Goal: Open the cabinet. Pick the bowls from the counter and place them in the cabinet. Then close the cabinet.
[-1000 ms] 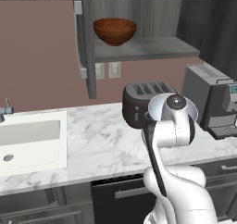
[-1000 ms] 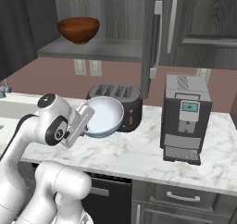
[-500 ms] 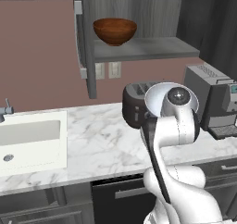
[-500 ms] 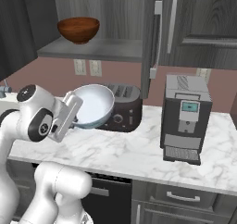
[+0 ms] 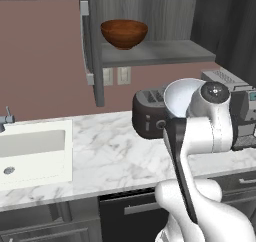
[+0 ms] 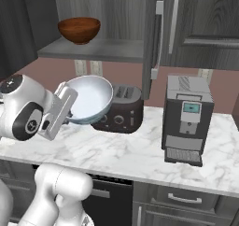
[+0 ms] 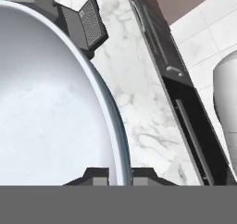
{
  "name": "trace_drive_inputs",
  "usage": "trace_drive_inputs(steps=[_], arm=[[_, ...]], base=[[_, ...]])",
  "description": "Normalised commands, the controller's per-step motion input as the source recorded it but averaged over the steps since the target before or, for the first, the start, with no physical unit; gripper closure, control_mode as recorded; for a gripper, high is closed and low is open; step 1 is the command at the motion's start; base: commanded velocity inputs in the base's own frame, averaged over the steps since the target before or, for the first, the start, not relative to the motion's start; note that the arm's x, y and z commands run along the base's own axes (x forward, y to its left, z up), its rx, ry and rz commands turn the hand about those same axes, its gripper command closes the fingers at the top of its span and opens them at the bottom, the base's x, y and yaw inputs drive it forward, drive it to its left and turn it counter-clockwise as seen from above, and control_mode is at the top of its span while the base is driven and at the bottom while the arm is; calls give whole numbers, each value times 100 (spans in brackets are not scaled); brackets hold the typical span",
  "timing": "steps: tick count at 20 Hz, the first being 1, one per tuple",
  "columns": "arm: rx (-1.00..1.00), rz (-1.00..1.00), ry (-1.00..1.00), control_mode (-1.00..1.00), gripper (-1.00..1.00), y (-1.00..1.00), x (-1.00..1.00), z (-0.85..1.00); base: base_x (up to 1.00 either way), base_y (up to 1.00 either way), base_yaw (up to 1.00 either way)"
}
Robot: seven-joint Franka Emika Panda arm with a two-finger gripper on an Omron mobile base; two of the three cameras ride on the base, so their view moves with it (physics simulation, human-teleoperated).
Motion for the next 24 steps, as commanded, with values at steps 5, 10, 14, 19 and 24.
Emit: trace_drive_inputs(steps=[5,10,14,19,24], arm=[[1,0,-4,-100,100,-6,-28,63],[0,4,-2,-100,100,-1,-7,57],[0,7,0,-100,100,0,0,44],[1,7,0,-100,100,-6,0,28],[1,6,0,-100,100,-8,0,25]], base=[[0,0,0],[0,0,0],[0,0,0],[0,0,0],[0,0,0]])
